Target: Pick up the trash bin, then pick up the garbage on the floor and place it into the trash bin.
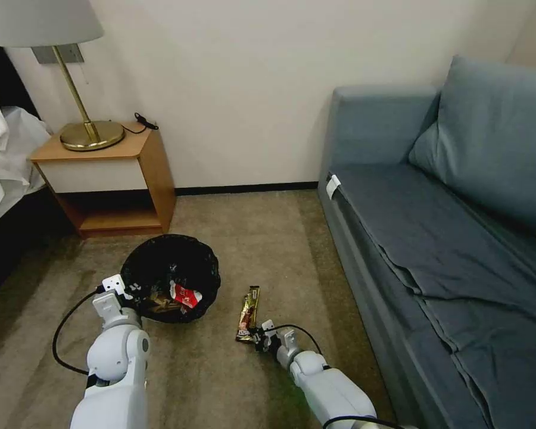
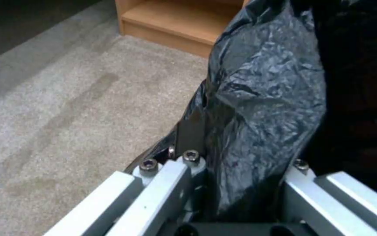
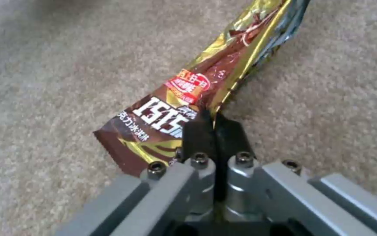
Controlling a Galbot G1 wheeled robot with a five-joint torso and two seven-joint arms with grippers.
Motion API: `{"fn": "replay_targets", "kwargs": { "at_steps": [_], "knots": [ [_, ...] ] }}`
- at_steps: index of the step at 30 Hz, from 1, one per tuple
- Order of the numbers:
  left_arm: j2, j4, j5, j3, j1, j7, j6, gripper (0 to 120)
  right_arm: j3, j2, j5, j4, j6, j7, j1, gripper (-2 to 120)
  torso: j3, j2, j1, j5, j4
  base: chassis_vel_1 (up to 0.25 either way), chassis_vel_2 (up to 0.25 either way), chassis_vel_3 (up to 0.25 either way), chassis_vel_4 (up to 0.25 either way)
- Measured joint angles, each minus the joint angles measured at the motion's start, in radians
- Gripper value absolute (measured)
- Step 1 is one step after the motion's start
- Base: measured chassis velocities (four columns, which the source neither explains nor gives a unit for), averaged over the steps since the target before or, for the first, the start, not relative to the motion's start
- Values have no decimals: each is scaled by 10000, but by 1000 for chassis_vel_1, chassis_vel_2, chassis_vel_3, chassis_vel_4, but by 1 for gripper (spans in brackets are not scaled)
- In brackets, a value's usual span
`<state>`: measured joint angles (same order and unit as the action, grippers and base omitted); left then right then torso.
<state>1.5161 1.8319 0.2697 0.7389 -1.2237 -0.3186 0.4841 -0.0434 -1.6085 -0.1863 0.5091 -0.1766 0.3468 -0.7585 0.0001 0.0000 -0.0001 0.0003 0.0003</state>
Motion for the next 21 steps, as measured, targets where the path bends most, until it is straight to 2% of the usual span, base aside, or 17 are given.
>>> {"fn": "replay_targets", "kwargs": {
  "at_steps": [8,12,16,21],
  "knots": [
    [-4,-102,75,20,-5,-3,-39,2,-48,6,5,246,-96,-247,-72,0,1,-1,1,-3,-1,0,0,0,0],
    [24,-154,160,16,49,-7,-43,2,-78,8,-365,789,-162,-613,-17,0,1,-1,0,-3,-4,0,0,0,0],
    [59,-165,177,-33,126,-13,-43,2,99,6,-1378,2028,-119,-1331,410,0,0,0,0,-4,-3,0,0,0,0],
    [45,-159,233,-29,200,-17,8,2,416,156,-1862,2808,-364,-2162,877,0,-1,-1,0,-4,-1,0,0,0,0]
  ]
}}
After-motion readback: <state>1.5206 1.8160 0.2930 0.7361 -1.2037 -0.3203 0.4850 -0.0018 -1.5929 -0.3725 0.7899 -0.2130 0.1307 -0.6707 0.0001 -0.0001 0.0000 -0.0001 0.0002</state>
